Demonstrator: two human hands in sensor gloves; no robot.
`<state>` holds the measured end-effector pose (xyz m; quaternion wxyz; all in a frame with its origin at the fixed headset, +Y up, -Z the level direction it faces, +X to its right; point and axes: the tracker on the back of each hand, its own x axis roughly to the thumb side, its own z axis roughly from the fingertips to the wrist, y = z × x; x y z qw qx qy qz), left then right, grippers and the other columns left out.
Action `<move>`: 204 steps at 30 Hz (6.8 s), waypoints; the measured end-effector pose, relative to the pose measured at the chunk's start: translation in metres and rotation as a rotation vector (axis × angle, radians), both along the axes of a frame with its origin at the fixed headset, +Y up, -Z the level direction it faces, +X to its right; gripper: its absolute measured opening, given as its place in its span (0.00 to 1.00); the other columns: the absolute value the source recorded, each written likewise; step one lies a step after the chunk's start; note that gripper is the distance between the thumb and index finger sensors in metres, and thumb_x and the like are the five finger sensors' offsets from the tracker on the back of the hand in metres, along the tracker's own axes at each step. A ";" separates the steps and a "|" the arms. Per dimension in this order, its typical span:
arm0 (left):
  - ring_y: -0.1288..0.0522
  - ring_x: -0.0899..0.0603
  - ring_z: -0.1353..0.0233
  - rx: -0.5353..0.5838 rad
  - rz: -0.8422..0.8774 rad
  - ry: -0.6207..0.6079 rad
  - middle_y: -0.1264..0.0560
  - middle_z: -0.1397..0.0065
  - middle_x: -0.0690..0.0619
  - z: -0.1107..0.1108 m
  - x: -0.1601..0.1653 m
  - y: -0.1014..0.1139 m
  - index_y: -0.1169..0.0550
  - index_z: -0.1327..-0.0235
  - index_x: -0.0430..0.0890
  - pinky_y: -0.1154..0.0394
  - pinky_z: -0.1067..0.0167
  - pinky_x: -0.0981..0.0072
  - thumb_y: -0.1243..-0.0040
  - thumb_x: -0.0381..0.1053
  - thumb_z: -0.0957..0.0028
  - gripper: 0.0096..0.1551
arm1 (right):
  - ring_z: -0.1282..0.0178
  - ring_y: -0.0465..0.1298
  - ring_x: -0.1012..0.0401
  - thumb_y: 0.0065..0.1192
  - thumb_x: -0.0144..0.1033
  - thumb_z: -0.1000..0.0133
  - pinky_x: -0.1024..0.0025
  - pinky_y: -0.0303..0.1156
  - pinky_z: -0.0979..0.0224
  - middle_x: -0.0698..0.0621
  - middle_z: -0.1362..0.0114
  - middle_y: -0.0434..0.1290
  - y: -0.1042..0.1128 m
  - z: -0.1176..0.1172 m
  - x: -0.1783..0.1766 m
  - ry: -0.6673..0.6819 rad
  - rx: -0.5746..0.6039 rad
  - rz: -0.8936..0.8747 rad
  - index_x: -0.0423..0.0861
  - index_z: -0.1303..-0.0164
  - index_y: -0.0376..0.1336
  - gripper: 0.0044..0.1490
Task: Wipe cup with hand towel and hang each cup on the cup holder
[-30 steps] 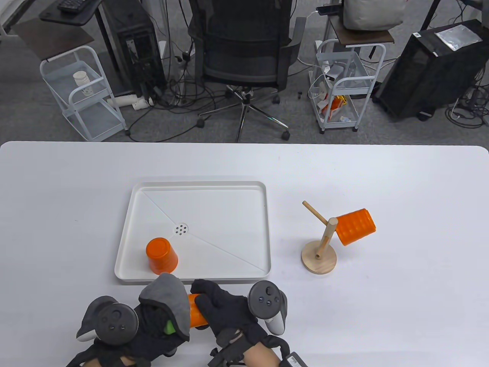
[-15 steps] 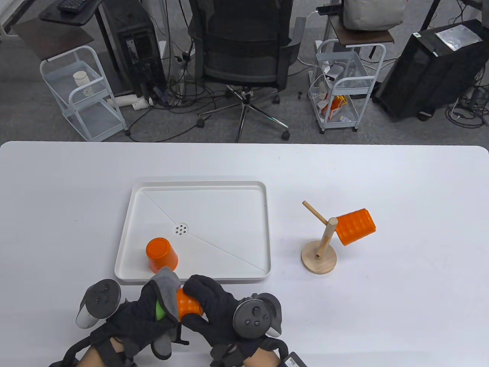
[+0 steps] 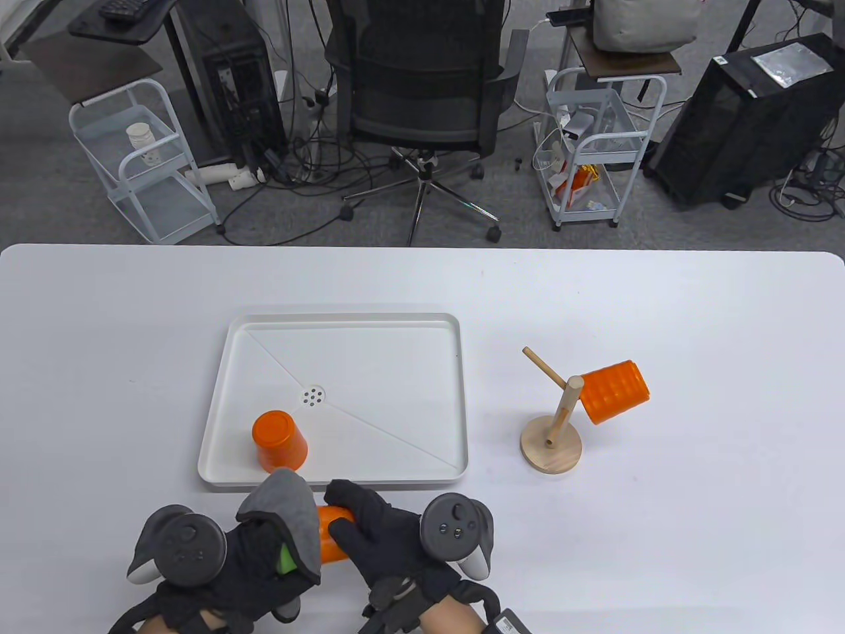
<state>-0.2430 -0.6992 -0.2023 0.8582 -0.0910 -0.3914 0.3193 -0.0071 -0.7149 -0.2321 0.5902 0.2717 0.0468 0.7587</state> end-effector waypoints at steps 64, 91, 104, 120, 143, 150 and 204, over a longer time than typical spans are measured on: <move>0.26 0.43 0.31 -0.324 0.376 0.079 0.68 0.17 0.54 -0.027 -0.033 -0.021 0.69 0.33 0.71 0.30 0.31 0.42 0.48 0.67 0.44 0.49 | 0.25 0.60 0.37 0.63 0.45 0.48 0.35 0.56 0.22 0.40 0.15 0.57 0.193 0.001 0.032 -0.423 0.847 0.983 0.50 0.23 0.53 0.42; 0.26 0.43 0.32 -0.333 0.355 0.065 0.68 0.17 0.54 -0.027 -0.030 -0.023 0.68 0.32 0.70 0.30 0.31 0.41 0.48 0.67 0.44 0.49 | 0.19 0.52 0.40 0.63 0.42 0.46 0.39 0.46 0.15 0.46 0.12 0.53 0.169 -0.141 0.068 -0.765 0.224 1.241 0.55 0.23 0.56 0.39; 0.26 0.42 0.32 -0.350 0.349 0.055 0.67 0.16 0.53 -0.028 -0.028 -0.024 0.67 0.32 0.70 0.30 0.31 0.41 0.48 0.67 0.44 0.48 | 0.19 0.51 0.40 0.63 0.42 0.46 0.39 0.45 0.15 0.46 0.12 0.52 0.149 -0.158 0.074 -0.773 0.087 1.381 0.54 0.23 0.56 0.39; 0.26 0.42 0.32 -0.353 0.346 0.054 0.67 0.16 0.53 -0.028 -0.027 -0.024 0.67 0.32 0.70 0.30 0.31 0.41 0.48 0.67 0.44 0.48 | 0.19 0.52 0.41 0.64 0.43 0.47 0.39 0.46 0.15 0.47 0.13 0.54 0.120 -0.162 0.067 -0.699 0.060 1.594 0.54 0.24 0.57 0.39; 0.26 0.42 0.32 -0.355 0.342 0.049 0.67 0.16 0.53 -0.027 -0.027 -0.025 0.67 0.31 0.70 0.30 0.31 0.41 0.48 0.67 0.44 0.48 | 0.11 0.43 0.45 0.61 0.62 0.53 0.40 0.39 0.13 0.51 0.11 0.50 0.116 -0.146 0.011 -0.458 0.285 1.397 0.58 0.21 0.48 0.51; 0.26 0.42 0.32 -0.343 0.345 0.042 0.67 0.16 0.53 -0.027 -0.027 -0.024 0.66 0.31 0.69 0.30 0.31 0.41 0.48 0.67 0.44 0.48 | 0.11 0.45 0.47 0.58 0.65 0.55 0.45 0.43 0.12 0.52 0.10 0.50 0.101 -0.133 -0.043 -0.207 0.428 1.280 0.60 0.21 0.46 0.52; 0.26 0.42 0.32 -0.327 0.373 0.029 0.66 0.16 0.53 -0.024 -0.030 -0.022 0.66 0.31 0.69 0.29 0.32 0.41 0.49 0.66 0.44 0.47 | 0.20 0.64 0.43 0.62 0.53 0.51 0.44 0.58 0.17 0.51 0.14 0.50 0.021 -0.130 -0.125 0.088 0.400 0.899 0.66 0.27 0.48 0.43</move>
